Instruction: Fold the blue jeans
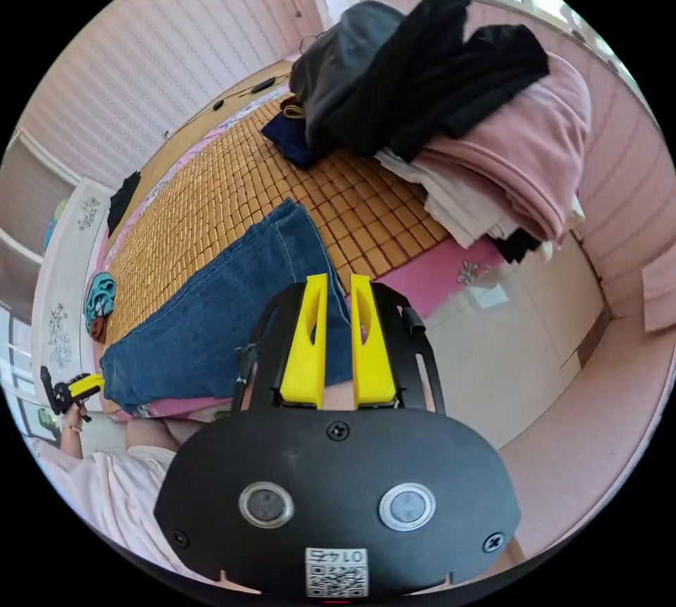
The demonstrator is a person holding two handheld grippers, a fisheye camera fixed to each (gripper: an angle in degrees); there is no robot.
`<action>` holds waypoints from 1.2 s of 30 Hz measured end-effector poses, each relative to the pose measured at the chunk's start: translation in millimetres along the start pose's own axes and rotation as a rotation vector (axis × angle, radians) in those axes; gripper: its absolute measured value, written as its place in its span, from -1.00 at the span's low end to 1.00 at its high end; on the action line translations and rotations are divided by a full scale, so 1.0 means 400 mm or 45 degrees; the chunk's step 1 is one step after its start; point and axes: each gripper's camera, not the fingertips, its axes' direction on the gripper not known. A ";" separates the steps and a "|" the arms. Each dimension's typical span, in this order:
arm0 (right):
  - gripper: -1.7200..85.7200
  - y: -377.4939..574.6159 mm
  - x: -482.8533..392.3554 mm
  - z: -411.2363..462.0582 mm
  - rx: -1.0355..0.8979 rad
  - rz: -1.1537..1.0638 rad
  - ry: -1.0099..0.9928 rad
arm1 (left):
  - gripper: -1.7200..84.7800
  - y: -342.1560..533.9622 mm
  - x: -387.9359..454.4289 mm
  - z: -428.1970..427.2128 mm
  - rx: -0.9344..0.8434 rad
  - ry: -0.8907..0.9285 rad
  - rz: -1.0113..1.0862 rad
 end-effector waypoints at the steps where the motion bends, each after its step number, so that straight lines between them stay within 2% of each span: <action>1: -0.77 -0.045 -0.038 0.038 -0.046 -0.064 -0.008 | -0.87 -0.066 0.024 0.036 0.028 -0.021 0.071; 5: -0.72 -0.149 -0.124 0.143 -0.102 -0.170 0.111 | -0.85 -0.262 0.075 0.165 0.037 0.060 0.162; 7: -0.73 -0.172 -0.129 0.187 -0.200 -0.151 0.154 | -0.85 -0.370 0.094 0.252 -0.041 0.103 0.189; 8: -0.77 -0.177 -0.128 0.204 -0.251 -0.152 0.100 | -0.83 -0.391 0.098 0.270 -0.053 0.094 0.195; 11: -0.89 -0.160 -0.128 0.175 -0.173 -0.147 0.111 | -0.75 -0.468 0.116 0.354 -0.093 0.019 0.199; 12: -0.91 -0.155 -0.128 0.165 -0.153 -0.154 0.100 | -0.75 -0.488 0.127 0.398 -0.178 0.040 0.214; 16: -0.96 -0.108 -0.129 0.072 -0.005 -0.228 0.030 | -0.81 -0.522 0.140 0.443 -0.165 0.104 0.209; 18: -0.97 -0.094 -0.131 0.031 0.043 -0.253 -0.004 | -0.93 -0.531 0.142 0.453 -0.161 0.080 0.191; 23: -0.97 -0.107 -0.165 -0.096 0.204 -0.400 -0.028 | -0.97 -0.533 0.140 0.409 -0.020 0.120 0.103; 27: -0.97 -0.187 -0.169 -0.059 0.095 -0.396 -0.048 | -0.98 -0.534 0.149 0.396 0.071 0.078 -0.004; 30: -0.97 -0.240 -0.150 0.034 -0.046 -0.297 -0.131 | -0.98 -0.565 0.161 0.475 -0.018 0.011 -0.037; 32: -0.97 -0.247 -0.139 0.071 -0.092 -0.249 -0.170 | -0.98 -0.581 0.166 0.539 -0.119 0.054 -0.023; 36: -0.96 -0.233 -0.137 0.040 -0.040 -0.299 -0.187 | -0.97 -0.602 0.188 0.595 -0.170 0.075 0.015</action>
